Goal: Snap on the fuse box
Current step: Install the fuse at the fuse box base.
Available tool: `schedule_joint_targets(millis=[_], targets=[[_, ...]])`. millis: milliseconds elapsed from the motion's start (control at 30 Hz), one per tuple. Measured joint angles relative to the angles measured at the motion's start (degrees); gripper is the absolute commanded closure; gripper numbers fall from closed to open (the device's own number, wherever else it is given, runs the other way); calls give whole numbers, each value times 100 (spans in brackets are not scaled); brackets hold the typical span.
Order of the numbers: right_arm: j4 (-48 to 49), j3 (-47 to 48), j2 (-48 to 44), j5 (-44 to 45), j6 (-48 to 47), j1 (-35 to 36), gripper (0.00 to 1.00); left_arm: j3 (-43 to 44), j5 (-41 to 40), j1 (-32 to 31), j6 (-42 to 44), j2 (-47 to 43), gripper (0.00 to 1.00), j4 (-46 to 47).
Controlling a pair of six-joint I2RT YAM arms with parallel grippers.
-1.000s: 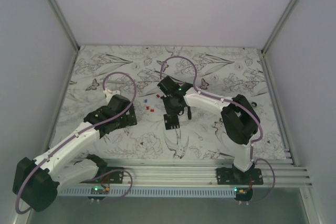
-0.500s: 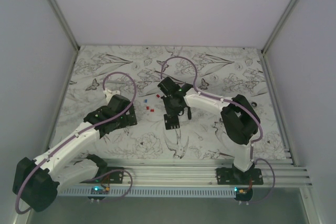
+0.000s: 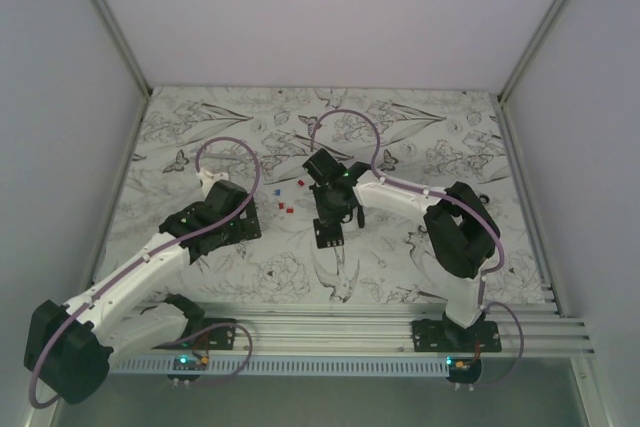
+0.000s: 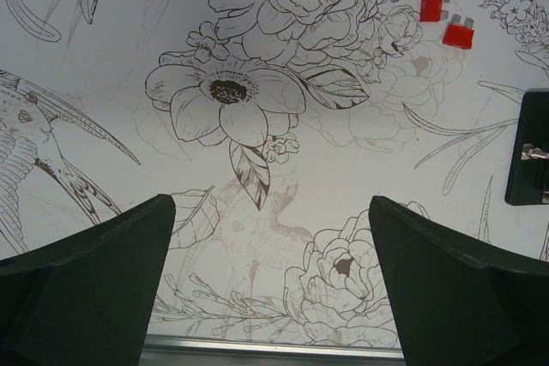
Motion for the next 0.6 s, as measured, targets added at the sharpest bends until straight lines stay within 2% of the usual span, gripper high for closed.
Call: schedule_joint_targets(millis=[600], targets=[[210,-127,-52,107,144,9,100,-33,22,0,-2,-61,0,-2]])
